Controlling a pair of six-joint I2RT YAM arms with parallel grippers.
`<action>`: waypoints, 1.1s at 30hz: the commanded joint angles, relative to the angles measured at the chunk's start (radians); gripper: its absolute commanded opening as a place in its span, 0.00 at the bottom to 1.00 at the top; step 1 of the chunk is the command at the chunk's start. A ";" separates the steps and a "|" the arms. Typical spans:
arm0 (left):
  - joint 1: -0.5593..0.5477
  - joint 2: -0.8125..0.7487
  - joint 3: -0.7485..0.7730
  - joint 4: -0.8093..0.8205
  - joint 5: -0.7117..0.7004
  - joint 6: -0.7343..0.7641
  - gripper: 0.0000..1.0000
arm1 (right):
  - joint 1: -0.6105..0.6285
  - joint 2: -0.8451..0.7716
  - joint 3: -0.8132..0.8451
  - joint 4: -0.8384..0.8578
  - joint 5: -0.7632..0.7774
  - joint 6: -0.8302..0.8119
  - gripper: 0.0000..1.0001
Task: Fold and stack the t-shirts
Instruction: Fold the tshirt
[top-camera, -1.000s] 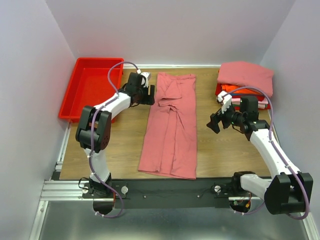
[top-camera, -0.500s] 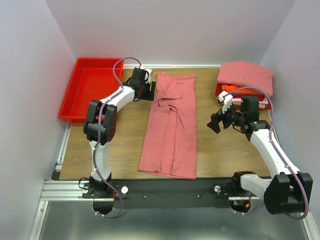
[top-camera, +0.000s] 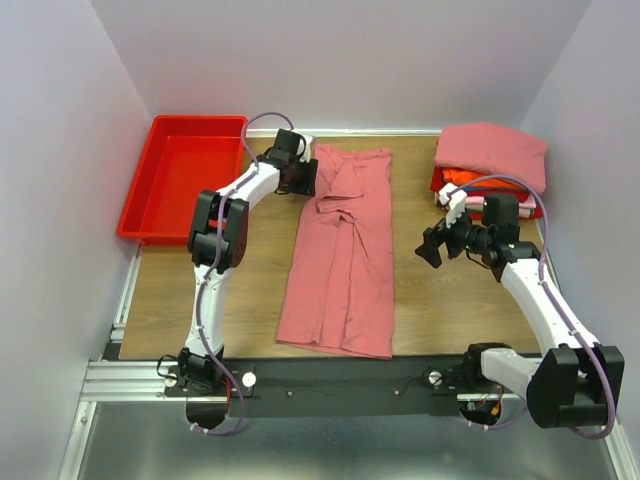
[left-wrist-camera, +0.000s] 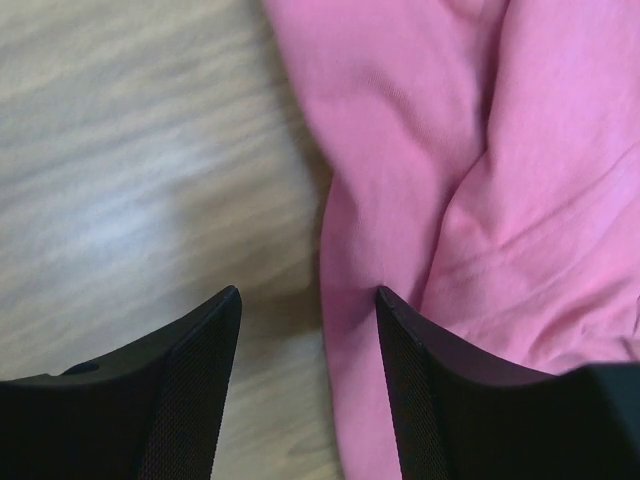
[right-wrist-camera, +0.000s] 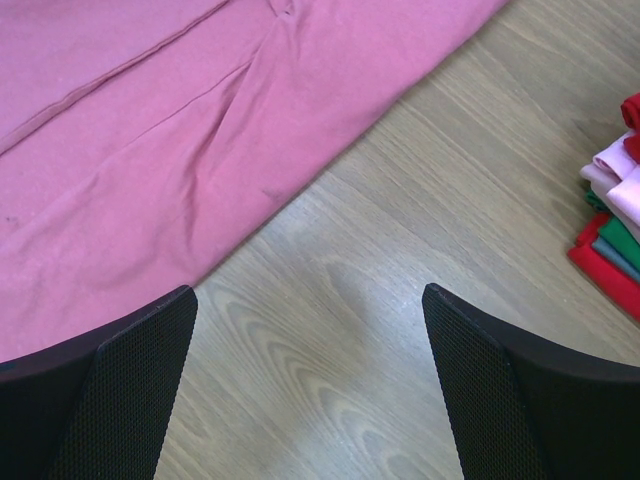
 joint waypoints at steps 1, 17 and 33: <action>0.004 0.073 0.130 -0.048 0.070 -0.037 0.64 | -0.014 -0.009 -0.012 0.010 -0.026 -0.009 1.00; 0.057 0.211 0.304 -0.037 0.089 -0.166 0.00 | -0.023 -0.002 -0.015 0.010 -0.035 -0.009 1.00; 0.157 0.137 0.256 0.055 -0.017 -0.338 0.03 | -0.043 0.007 -0.024 0.007 -0.058 -0.015 1.00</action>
